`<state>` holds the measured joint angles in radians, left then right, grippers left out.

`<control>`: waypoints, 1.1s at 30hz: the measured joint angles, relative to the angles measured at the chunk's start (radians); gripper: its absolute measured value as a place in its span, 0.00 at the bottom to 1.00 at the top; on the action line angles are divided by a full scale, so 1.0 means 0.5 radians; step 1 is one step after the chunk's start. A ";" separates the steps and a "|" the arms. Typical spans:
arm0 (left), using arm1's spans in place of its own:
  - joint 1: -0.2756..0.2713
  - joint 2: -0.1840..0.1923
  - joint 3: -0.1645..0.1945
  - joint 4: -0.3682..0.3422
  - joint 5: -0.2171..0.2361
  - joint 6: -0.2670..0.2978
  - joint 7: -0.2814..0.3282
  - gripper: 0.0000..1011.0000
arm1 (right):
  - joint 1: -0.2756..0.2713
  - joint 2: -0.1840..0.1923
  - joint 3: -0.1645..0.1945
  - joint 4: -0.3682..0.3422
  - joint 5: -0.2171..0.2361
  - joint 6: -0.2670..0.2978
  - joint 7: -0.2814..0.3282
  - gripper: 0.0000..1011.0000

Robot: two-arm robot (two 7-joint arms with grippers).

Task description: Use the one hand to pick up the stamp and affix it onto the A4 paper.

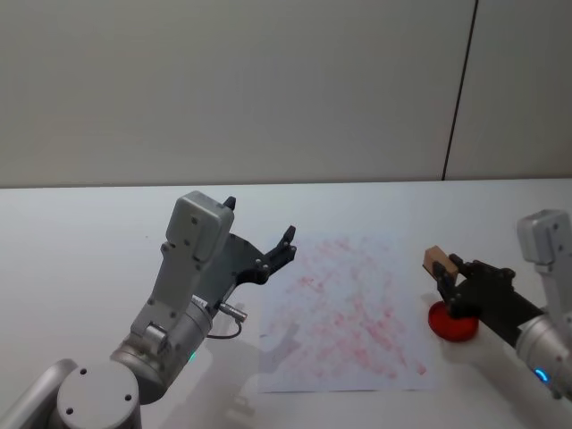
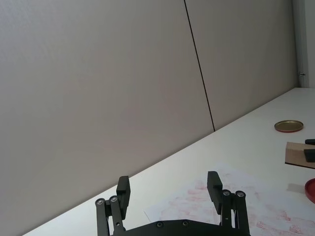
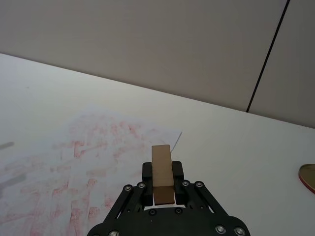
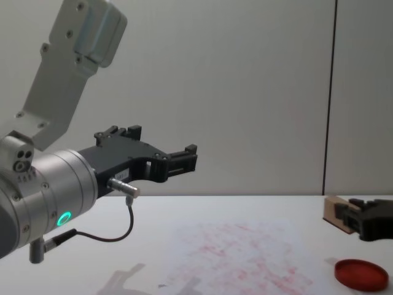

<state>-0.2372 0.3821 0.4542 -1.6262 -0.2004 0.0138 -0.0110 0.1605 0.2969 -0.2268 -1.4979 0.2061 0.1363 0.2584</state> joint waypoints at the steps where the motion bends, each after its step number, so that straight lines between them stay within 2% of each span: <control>1: 0.000 0.000 0.000 0.000 0.000 0.000 0.000 0.98 | -0.007 0.008 0.005 -0.006 0.003 0.004 0.003 0.21; 14: 0.000 0.000 0.000 0.000 0.000 0.000 0.000 0.98 | -0.084 0.086 0.047 -0.048 0.054 0.068 0.069 0.21; 33: 0.000 0.000 0.000 0.000 0.000 0.000 0.000 0.98 | -0.113 0.131 0.065 -0.051 0.063 0.137 0.130 0.21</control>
<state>-0.2372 0.3821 0.4542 -1.6262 -0.2004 0.0139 -0.0109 0.1038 0.3622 -0.1942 -1.5234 0.2377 0.2048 0.3232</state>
